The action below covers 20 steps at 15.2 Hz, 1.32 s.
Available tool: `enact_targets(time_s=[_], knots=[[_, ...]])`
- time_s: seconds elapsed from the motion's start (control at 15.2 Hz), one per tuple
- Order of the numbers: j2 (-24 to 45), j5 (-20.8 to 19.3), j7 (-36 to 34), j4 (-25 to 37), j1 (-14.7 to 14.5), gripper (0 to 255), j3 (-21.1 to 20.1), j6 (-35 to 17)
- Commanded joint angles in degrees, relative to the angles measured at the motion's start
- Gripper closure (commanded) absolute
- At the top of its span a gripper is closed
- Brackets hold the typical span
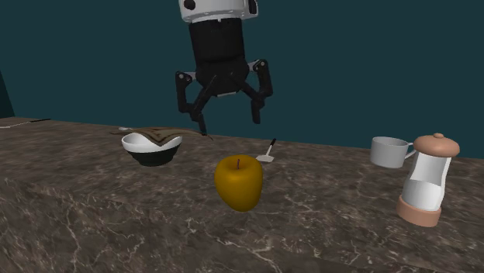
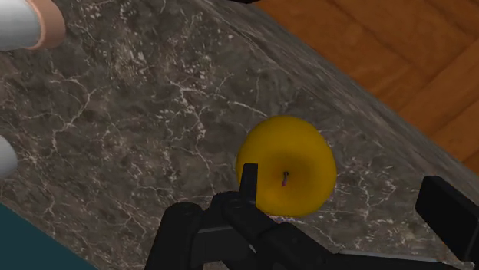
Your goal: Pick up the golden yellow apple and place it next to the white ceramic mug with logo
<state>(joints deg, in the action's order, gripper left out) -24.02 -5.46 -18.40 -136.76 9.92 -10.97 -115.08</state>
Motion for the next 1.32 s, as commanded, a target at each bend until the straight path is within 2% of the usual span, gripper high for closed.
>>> enact_targets(time_s=[0.0,0.26,0.79,1.25], knots=[[3.8,-1.8,-4.3,0.8,1.8,0,-0.7,-3.6],[10.3,-5.6,-11.9,3.0,4.6,0,-1.7,-8.4],[13.4,-7.4,-13.0,0.1,5.3,0,-1.4,-14.3],[13.4,-7.4,-13.0,0.1,5.3,0,-1.4,-14.3]])
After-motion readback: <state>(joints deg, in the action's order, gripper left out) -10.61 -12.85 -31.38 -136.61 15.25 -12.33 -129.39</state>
